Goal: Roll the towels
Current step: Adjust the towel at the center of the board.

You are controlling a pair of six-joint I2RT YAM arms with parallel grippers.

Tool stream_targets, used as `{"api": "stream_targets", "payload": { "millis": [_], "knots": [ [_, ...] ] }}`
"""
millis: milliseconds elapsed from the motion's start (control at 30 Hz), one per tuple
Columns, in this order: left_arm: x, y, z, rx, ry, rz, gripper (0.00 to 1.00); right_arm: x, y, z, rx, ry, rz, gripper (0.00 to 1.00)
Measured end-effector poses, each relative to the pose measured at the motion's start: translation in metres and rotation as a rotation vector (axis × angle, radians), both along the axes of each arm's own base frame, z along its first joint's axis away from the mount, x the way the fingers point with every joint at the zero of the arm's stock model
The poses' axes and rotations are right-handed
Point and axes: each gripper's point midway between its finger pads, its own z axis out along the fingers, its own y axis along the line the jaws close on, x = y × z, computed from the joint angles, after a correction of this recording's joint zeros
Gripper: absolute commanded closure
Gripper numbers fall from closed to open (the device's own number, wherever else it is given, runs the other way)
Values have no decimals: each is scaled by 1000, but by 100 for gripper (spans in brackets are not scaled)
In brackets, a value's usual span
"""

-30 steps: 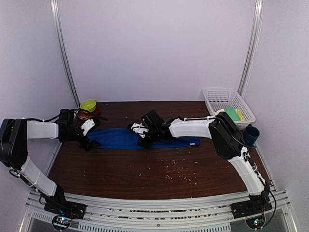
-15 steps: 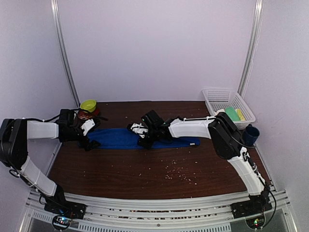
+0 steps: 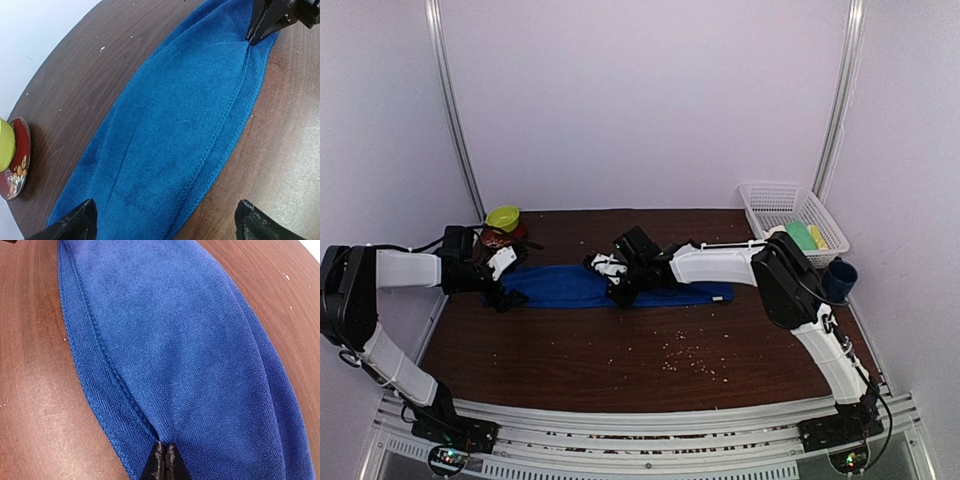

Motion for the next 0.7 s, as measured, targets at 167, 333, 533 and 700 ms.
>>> {"api": "stream_targets", "payload": {
  "millis": [167,333,533,700],
  "knots": [
    [0,2,-5,13,13,10,2,-1,-1,0,-7,10,-3,95],
    [3,9,-14,48,30,44,2,-3,-3,0,-17,25,-3,95],
    [13,21,-16,92,27,111,2,-6,-4,-1,-21,42,6,94],
    [20,29,-12,120,12,154,2,-8,-5,-1,-26,48,6,93]
  ]
}}
